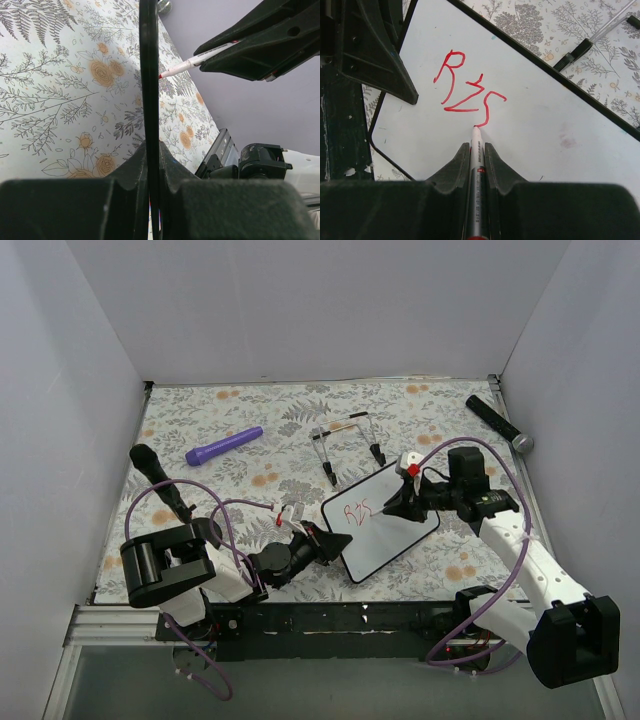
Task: Write a sentence on the whiteboard
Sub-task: Write on the whiteboard with the whiteboard.
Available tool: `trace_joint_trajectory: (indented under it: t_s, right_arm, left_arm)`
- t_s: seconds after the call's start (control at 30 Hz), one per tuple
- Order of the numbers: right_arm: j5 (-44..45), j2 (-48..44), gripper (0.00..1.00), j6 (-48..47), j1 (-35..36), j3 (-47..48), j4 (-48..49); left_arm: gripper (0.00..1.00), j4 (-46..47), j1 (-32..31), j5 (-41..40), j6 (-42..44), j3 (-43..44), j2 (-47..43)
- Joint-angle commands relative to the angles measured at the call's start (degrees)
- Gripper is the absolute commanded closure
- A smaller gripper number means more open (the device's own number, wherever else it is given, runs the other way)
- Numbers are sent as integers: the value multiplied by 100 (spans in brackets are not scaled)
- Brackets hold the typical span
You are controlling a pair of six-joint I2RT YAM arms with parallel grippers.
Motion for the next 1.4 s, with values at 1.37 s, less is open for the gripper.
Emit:
trace_joint_trajectory:
  t_s: [1.37]
  right_arm:
    - [-583,-398,99,-210,-439,234,6]
  left_arm:
    - [100,655,-53,217,322,-104,-136]
